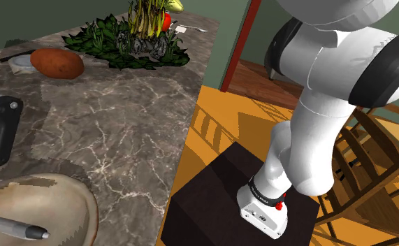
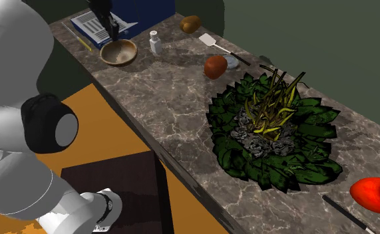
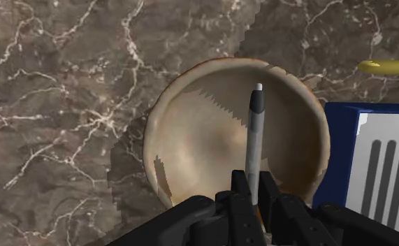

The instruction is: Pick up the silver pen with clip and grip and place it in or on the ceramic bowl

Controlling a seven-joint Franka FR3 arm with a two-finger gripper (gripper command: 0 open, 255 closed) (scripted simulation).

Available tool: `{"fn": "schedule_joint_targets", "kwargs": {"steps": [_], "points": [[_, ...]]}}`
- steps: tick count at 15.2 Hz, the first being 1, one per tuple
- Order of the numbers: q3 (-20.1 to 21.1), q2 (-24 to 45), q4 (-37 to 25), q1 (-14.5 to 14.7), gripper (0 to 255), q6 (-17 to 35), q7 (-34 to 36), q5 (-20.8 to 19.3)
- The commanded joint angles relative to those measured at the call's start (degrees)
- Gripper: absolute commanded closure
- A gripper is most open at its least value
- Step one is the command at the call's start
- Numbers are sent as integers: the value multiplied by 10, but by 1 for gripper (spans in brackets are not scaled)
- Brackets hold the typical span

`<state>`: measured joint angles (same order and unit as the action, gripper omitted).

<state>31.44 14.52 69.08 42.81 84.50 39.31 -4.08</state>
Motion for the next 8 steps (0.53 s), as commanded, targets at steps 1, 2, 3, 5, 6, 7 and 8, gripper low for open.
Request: {"fn": "schedule_joint_targets", "kwargs": {"steps": [1, 2, 3, 5, 6, 7, 8], "points": [[-1, -11, 32, -6, 255, 22, -3, 6], [-1, -15, 45, -8, 255, 32, -4, 8], [-1, -19, 58, -10, 255, 41, -6, 11], [-2, -26, 83, -14, 255, 60, -8, 15], [-2, -29, 95, -16, 255, 69, -9, 16], [-3, -32, 106, -17, 255, 78, -11, 18], [-3, -35, 118, -19, 255, 87, -12, 20]]}}
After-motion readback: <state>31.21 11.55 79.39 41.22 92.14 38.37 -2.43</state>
